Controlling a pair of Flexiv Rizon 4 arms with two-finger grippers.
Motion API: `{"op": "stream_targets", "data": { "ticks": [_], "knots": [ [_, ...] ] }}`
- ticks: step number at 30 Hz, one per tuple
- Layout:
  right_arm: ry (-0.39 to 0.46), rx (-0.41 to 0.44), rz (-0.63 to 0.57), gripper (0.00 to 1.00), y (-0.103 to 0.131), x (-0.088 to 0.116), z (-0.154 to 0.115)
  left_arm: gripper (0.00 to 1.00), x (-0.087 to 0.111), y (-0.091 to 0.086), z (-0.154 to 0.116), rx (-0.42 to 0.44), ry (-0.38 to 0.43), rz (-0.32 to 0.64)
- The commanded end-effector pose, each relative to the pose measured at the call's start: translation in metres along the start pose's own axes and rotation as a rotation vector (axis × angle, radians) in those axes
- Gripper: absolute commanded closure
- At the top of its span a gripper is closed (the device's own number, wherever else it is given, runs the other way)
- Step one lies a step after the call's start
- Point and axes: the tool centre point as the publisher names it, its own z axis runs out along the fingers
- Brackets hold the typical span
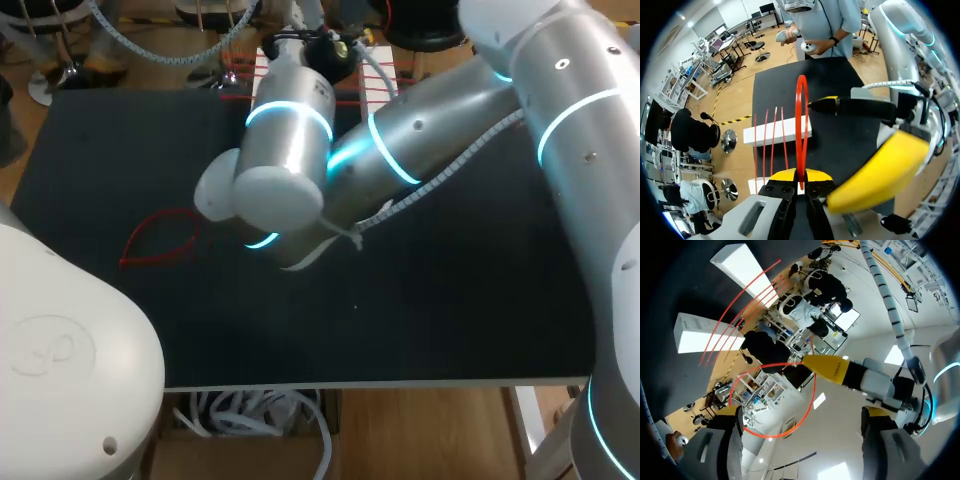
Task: Grab the tape and strap the tape.
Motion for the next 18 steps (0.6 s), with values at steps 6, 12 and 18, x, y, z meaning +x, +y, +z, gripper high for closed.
{"op": "stream_targets", "data": {
  "ticks": [6,12,18],
  "knots": [
    [-0.042,-0.137,-0.016,0.28,-0.031,0.017,-0.009,1.00,0.000,0.000,0.000,-0.002,0.001,0.001],
    [-0.067,-0.172,-0.004,0.42,-0.047,0.021,-0.018,1.00,0.000,0.000,0.000,-0.002,0.001,0.001],
    [-0.122,-0.200,-0.006,0.00,-0.067,0.027,-0.023,1.00,0.000,0.000,0.000,-0.002,0.001,0.001]
  ]
}}
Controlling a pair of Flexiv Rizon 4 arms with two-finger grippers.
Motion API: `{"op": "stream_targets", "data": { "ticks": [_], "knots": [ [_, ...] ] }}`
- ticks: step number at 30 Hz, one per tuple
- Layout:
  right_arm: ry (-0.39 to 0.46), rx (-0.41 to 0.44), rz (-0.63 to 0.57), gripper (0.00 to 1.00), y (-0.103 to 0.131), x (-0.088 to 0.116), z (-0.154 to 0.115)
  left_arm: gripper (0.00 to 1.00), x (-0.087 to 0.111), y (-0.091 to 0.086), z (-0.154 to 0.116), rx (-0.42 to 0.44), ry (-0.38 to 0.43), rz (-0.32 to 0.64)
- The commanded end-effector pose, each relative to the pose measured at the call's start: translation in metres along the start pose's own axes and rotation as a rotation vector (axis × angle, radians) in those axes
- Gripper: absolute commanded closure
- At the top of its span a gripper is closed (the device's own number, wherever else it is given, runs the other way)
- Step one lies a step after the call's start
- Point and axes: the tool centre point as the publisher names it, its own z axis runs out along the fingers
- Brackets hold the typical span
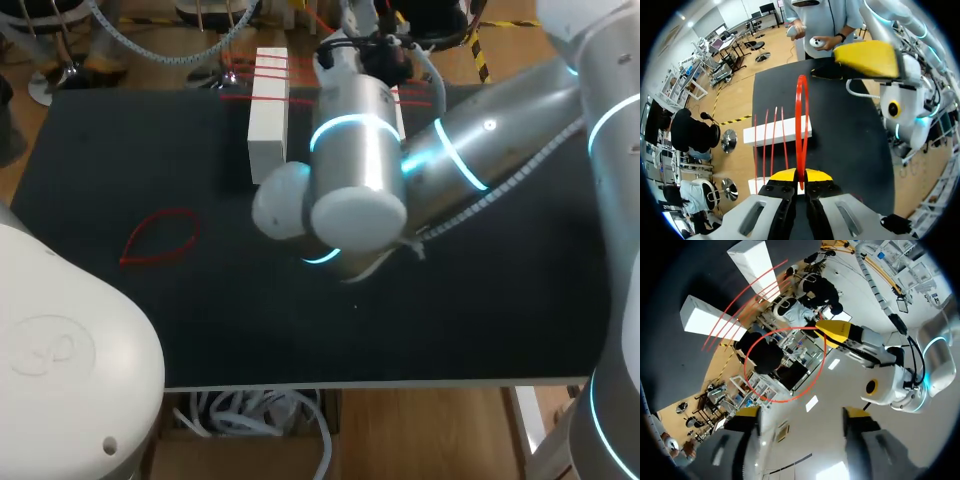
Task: Grab the tape and strap the tape.
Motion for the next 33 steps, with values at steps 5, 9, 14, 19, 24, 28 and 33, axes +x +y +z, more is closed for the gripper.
{"op": "stream_targets", "data": {
  "ticks": [5,9,14,19,24,28,33],
  "knots": [
    [-0.055,-0.161,-0.004,0.00,-0.022,0.010,-0.001,1.00,0.000,0.000,0.000,-0.002,0.001,0.001],
    [-0.055,-0.161,-0.004,0.00,-0.022,0.010,-0.001,1.00,0.014,0.009,0.007,0.002,0.029,-0.126],
    [-0.055,-0.161,-0.004,0.00,-0.022,0.010,-0.001,1.00,0.062,0.037,0.019,-0.076,0.066,-0.336],
    [-0.055,-0.161,-0.004,0.00,-0.022,0.010,-0.001,1.00,0.114,0.078,0.017,-0.164,0.118,-0.437],
    [-0.055,-0.161,-0.004,0.00,-0.022,0.010,-0.001,1.00,0.168,0.113,0.018,-0.209,0.175,-0.512],
    [-0.055,-0.161,-0.004,0.00,-0.022,0.010,-0.001,1.00,0.211,0.133,0.030,-0.199,0.164,-0.597],
    [-0.055,-0.161,-0.004,0.00,-0.022,0.010,-0.001,0.89,0.238,0.166,0.027,-0.219,0.156,-0.643]
  ]
}}
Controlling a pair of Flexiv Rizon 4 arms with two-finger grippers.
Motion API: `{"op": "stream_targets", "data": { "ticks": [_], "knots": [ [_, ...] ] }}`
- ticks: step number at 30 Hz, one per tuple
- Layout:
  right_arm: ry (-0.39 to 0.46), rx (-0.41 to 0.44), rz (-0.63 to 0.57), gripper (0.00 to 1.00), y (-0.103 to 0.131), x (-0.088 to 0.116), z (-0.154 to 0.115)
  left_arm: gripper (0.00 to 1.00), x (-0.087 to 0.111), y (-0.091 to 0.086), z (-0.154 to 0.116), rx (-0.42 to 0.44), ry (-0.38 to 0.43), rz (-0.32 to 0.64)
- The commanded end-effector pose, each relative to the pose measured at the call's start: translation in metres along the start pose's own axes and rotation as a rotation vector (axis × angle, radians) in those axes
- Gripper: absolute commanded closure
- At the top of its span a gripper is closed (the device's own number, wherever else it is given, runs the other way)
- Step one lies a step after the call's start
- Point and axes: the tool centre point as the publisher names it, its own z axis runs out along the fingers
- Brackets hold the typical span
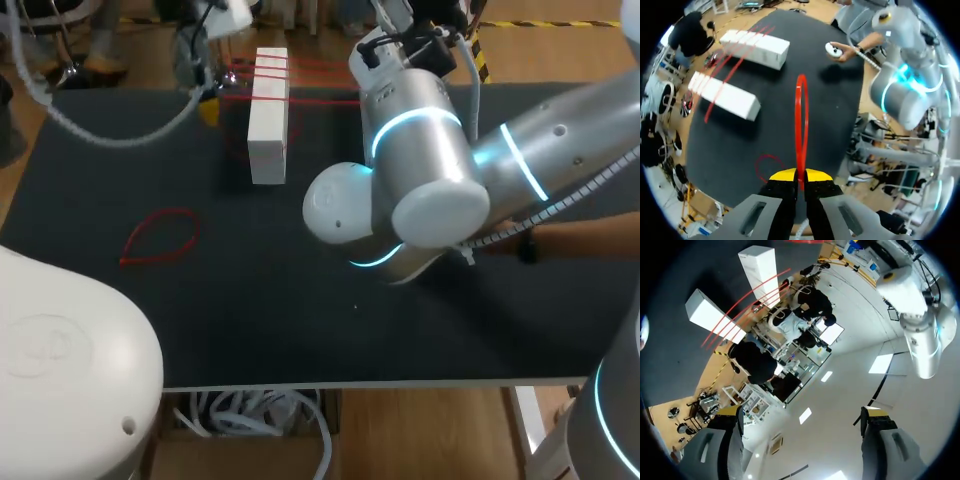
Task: Grab the tape and strap the tape.
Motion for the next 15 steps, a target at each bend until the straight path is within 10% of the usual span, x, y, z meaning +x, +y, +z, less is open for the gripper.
{"op": "stream_targets", "data": {
  "ticks": [1,2,3,15],
  "knots": [
    [0.005,-0.030,-0.004,0.00,-0.005,-0.002,0.000,0.55,0.005,0.058,0.010,0.055,-0.068,-0.027],
    [0.005,-0.030,-0.004,0.00,-0.005,-0.002,0.000,0.12,0.003,0.069,0.009,0.051,-0.068,-0.040],
    [0.005,-0.030,-0.004,0.00,-0.005,-0.002,0.000,0.00,0.000,0.079,0.006,0.038,-0.078,-0.048],
    [0.005,-0.030,-0.004,0.00,-0.005,-0.002,0.000,0.00,-0.009,0.100,-0.010,0.001,-0.123,-0.062]
  ]
}}
